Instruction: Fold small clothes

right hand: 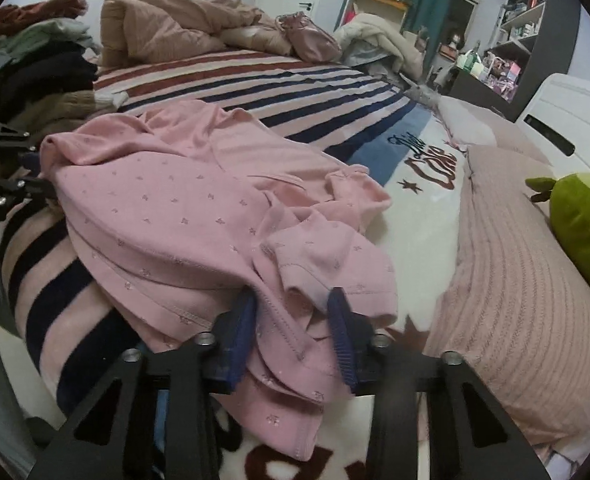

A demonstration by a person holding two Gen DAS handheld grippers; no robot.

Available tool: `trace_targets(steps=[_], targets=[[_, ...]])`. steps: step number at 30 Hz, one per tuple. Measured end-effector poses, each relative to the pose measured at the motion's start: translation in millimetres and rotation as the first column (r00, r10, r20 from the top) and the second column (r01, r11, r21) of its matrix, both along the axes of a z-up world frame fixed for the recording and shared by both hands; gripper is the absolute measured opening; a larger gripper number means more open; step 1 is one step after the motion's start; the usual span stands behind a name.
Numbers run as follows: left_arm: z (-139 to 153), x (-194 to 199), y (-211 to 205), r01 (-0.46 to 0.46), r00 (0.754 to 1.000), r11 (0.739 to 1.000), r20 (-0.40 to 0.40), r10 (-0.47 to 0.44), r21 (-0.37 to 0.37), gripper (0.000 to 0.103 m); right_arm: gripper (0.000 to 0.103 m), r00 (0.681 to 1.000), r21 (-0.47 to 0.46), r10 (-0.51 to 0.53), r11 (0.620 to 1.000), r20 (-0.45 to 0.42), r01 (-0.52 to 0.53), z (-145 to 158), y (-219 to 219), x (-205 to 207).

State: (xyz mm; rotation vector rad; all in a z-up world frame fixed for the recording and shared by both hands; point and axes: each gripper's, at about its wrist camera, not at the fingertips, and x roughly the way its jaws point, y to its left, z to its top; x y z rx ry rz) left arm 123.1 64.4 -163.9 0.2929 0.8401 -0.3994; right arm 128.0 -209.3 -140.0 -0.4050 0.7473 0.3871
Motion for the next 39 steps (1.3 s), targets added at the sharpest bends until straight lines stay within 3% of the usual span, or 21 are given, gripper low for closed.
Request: trace_targets(steps=[3, 7, 12, 15, 19, 20, 21, 22, 23, 24, 25, 30, 34, 37, 39], targets=[[16, 0, 3, 0.017, 1.000, 0.998, 0.001, -0.017, -0.061, 0.019, 0.006, 0.999, 0.005, -0.012, 1.000, 0.034, 0.012, 7, -2, -2], [43, 6, 10, 0.045, 0.999, 0.988, 0.012, -0.044, -0.147, 0.007, 0.006, 0.998, 0.015, -0.011, 1.000, 0.058, 0.010, 27, -6, 5], [61, 30, 8, 0.049, 0.998, 0.992, 0.046, -0.044, -0.119, 0.006, 0.005, 0.999, 0.023, -0.002, 1.000, 0.046, 0.000, 43, -8, 36], [66, 62, 7, 0.010, 0.998, 0.995, 0.066, -0.003, -0.098, 0.006, 0.005, 1.000, 0.037, -0.003, 0.999, 0.022, 0.002, 47, -7, 65], [63, 124, 12, -0.067, 0.997, 0.988, 0.031, 0.071, -0.136, 0.006, 0.007, 0.999, 0.040, -0.015, 0.999, -0.038, 0.017, 42, -5, 115], [57, 145, 12, -0.092, 0.995, 0.987, 0.013, 0.095, -0.133, 0.006, 0.010, 0.997, 0.044, -0.010, 0.999, -0.078, 0.013, 39, -5, 128], [51, 158, 12, -0.105, 0.994, 0.986, -0.003, 0.105, -0.132, 0.006, 0.021, 0.994, 0.056, 0.003, 0.998, -0.109, 0.003, 37, -5, 136], [44, 175, 12, -0.115, 0.993, 0.984, -0.026, 0.113, -0.133, 0.006, 0.039, 0.992, 0.072, 0.018, 0.997, -0.123, -0.009, 37, -6, 140], [38, 185, 12, -0.123, 0.992, 0.983, -0.040, 0.119, -0.139, 0.006, 0.049, 0.992, 0.094, 0.037, 0.995, -0.121, -0.026, 40, -6, 139], [33, 194, 12, -0.128, 0.991, 0.981, -0.053, 0.122, -0.149, 0.006, 0.068, 0.992, 0.141, 0.076, 0.988, -0.104, -0.061, 44, -8, 133], [30, 202, 12, -0.135, 0.990, 0.977, -0.066, 0.125, -0.168, 0.006, 0.078, 0.990, 0.177, 0.106, 0.980, -0.096, -0.088, 47, -9, 128], [17, 220, 9, -0.134, 0.989, 0.973, -0.090, 0.119, -0.189, 0.006, 0.082, 0.936, 0.278, 0.303, 0.928, -0.179, -0.247, 42, -5, 106], [9, 225, 11, -0.133, 0.988, 0.973, -0.100, 0.115, -0.189, 0.006, 0.088, 0.916, 0.146, 0.357, 0.931, -0.184, -0.334, 24, -2, 78], [9, 223, 16, -0.137, 0.988, 0.969, -0.100, 0.118, -0.206, 0.006, 0.088, 0.858, 0.157, 0.443, 0.896, -0.262, -0.415, 9, 1, 62], [10, 220, 17, -0.141, 0.988, 0.968, -0.099, 0.123, -0.209, 0.006, 0.086, 0.862, 0.096, 0.433, 0.901, -0.263, -0.423, 1, 6, 58]])
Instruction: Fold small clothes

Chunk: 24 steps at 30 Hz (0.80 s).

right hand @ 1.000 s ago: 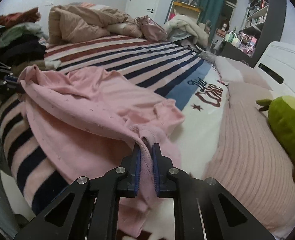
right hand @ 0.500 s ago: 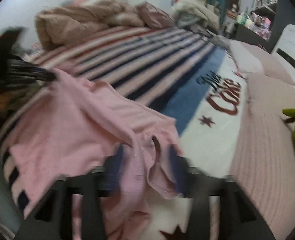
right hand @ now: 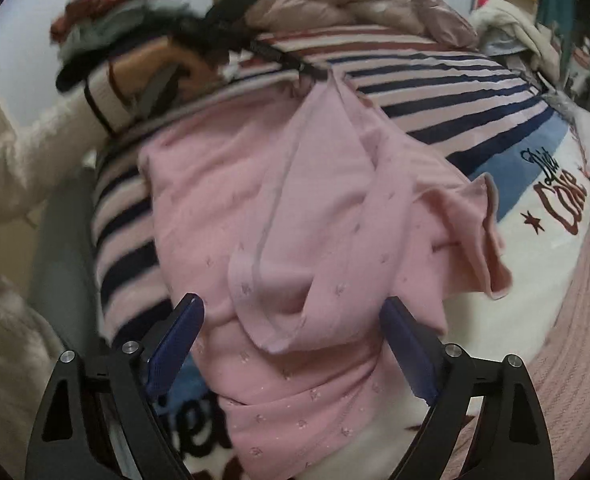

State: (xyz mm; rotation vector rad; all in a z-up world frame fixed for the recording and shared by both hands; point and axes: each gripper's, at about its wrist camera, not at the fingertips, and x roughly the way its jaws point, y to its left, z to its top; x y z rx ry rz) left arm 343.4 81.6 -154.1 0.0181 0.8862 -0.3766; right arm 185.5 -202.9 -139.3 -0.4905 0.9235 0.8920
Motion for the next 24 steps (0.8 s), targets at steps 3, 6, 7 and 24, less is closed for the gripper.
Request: trace_targets(steps=[3, 6, 7, 24], targets=[[2, -4, 2, -0.012, 1.000, 1.000, 0.004, 0.012, -0.008, 0.006, 0.045, 0.985, -0.121, -0.097, 0.986, 0.144, 0.115, -9, 7, 12], [4, -10, 5, -0.017, 1.000, 1.000, 0.009, 0.017, -0.010, 0.006, 0.009, 0.959, -0.060, -0.206, 0.973, 0.195, 0.222, -2, -2, 35], [4, -11, 5, -0.018, 1.000, 1.000, 0.010, 0.018, -0.006, 0.006, 0.008, 0.950, -0.023, -0.248, 0.966, 0.189, 0.256, 2, -7, 43], [-7, 21, 40, -0.204, 0.979, 0.977, 0.012, 0.205, -0.067, 0.047, 0.029, 0.665, 0.073, -0.744, 0.668, 0.067, 0.741, -11, -76, 170]])
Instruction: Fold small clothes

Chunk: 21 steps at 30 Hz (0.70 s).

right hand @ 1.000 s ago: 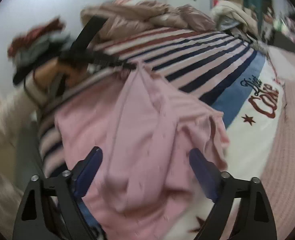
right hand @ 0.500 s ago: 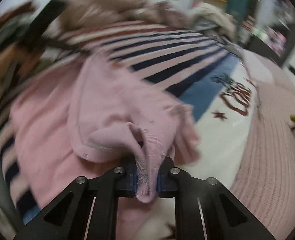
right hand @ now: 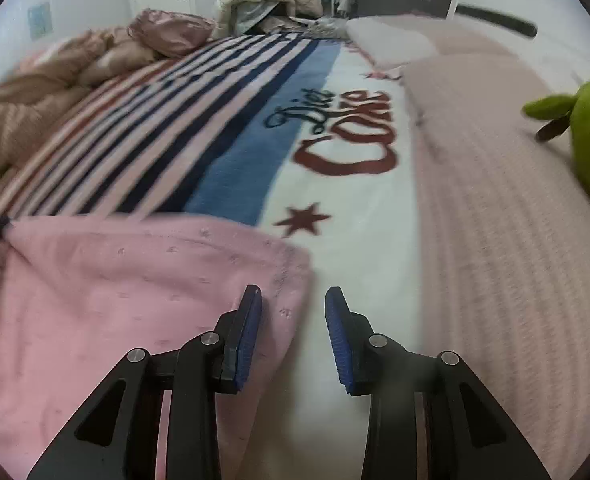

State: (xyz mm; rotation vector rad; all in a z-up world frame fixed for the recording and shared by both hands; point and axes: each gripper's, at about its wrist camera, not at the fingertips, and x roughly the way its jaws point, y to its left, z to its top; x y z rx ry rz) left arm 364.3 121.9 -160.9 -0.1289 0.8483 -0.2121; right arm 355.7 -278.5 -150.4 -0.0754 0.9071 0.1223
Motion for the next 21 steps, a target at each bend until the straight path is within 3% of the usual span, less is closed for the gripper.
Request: trace_targets(steps=[2, 3, 4, 7, 13, 15, 18, 21], targets=[[7, -3, 4, -0.003, 1.000, 1.000, 0.014, 0.003, -0.012, 0.048, 0.029, 1.000, 0.001, 0.009, 1.000, 0.011, -0.009, 6, -2, -8], [12, -8, 5, 0.017, 1.000, 0.999, 0.023, -0.016, -0.040, 0.054, 0.030, 1.000, 0.041, 0.028, 0.999, 0.007, -0.029, 12, -4, -17], [17, -15, 6, 0.042, 0.999, 0.997, 0.024, -0.040, -0.067, 0.065, 0.037, 0.999, 0.070, 0.049, 0.996, -0.001, -0.049, 15, -4, -21], [25, -42, 3, 0.110, 0.994, 0.988, 0.025, -0.108, -0.108, 0.074, 0.062, 0.990, 0.142, 0.139, 0.981, -0.018, -0.135, 25, 1, -52], [6, -88, -11, 0.179, 0.981, 0.978, -0.050, -0.185, -0.104, 0.074, 0.063, 0.967, 0.143, 0.248, 0.961, -0.064, -0.237, 14, 24, -101], [-5, -93, -17, 0.152, 0.986, 0.988, -0.059, -0.153, -0.026, 0.074, 0.063, 0.956, 0.123, 0.279, 0.956, -0.085, -0.268, 5, 36, -114], [-16, -87, -1, -0.028, 0.997, 0.993, -0.061, 0.035, 0.117, 0.060, 0.063, 0.953, 0.071, 0.290, 0.956, -0.092, -0.284, -1, 43, -122], [-21, -90, 26, -0.120, 0.990, 0.989, -0.067, 0.127, 0.090, 0.060, 0.064, 0.954, 0.111, 0.278, 0.958, -0.114, -0.266, -4, 34, -126]])
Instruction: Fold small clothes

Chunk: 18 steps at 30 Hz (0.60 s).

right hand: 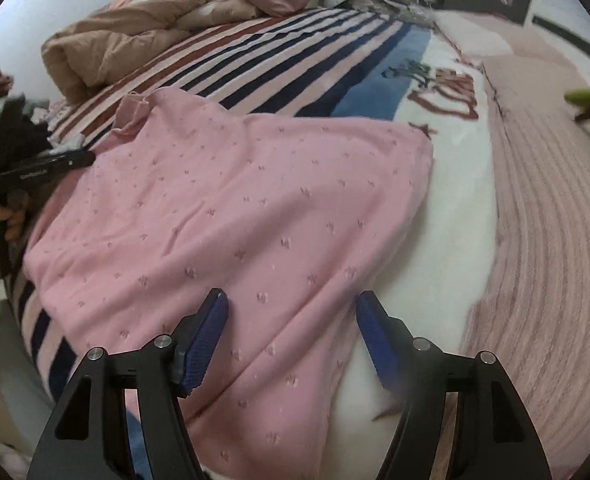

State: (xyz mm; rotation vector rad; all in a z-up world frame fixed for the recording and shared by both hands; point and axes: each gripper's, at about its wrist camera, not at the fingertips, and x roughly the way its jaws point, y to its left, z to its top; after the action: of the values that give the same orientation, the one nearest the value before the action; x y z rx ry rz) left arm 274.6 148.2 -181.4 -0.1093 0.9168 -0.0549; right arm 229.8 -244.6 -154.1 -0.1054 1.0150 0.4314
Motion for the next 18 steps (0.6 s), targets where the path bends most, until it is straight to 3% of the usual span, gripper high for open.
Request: trace_targets(steps=[3, 4, 8, 10, 12, 15, 17, 18], targets=[[4, -3, 3, -0.054, 0.998, 0.993, 0.019, 0.052, 0.105, 0.056, 0.064, 1.000, -0.019, -0.026, 0.999, -0.005, 0.026, -2, -11, -2], [8, -3, 4, -0.062, 0.998, 0.993, 0.028, 0.060, 0.101, 0.056, 0.064, 0.999, -0.024, -0.036, 0.999, -0.004, 0.035, -2, -14, -5], [18, -13, -6, 0.067, 0.997, 0.993, 0.032, -0.064, -0.102, 0.061, 0.064, 0.999, 0.010, -0.049, 0.999, 0.004, 0.049, 3, -22, -10], [26, -31, -23, 0.157, 0.987, 0.975, 0.043, -0.152, -0.155, 0.074, 0.065, 1.000, 0.046, -0.030, 0.999, -0.009, 0.030, 3, -20, -15], [31, -53, -37, 0.220, 0.975, 0.959, 0.058, -0.213, -0.178, 0.076, 0.064, 1.000, 0.069, -0.017, 0.997, -0.021, 0.019, 1, -15, -25], [39, -99, -53, 0.244, 0.969, 0.958, 0.075, -0.235, -0.152, 0.079, 0.063, 0.997, 0.019, 0.001, 1.000, 0.079, -0.003, 11, -5, -46], [44, -124, -53, 0.229, 0.972, 0.959, 0.100, -0.215, -0.165, 0.088, 0.040, 0.985, 0.034, 0.051, 0.998, 0.166, -0.057, 24, 5, -65], [44, -133, -53, 0.230, 0.971, 0.956, 0.100, -0.215, -0.183, 0.088, 0.019, 0.977, 0.049, 0.078, 0.995, 0.196, -0.089, 31, 13, -74]])
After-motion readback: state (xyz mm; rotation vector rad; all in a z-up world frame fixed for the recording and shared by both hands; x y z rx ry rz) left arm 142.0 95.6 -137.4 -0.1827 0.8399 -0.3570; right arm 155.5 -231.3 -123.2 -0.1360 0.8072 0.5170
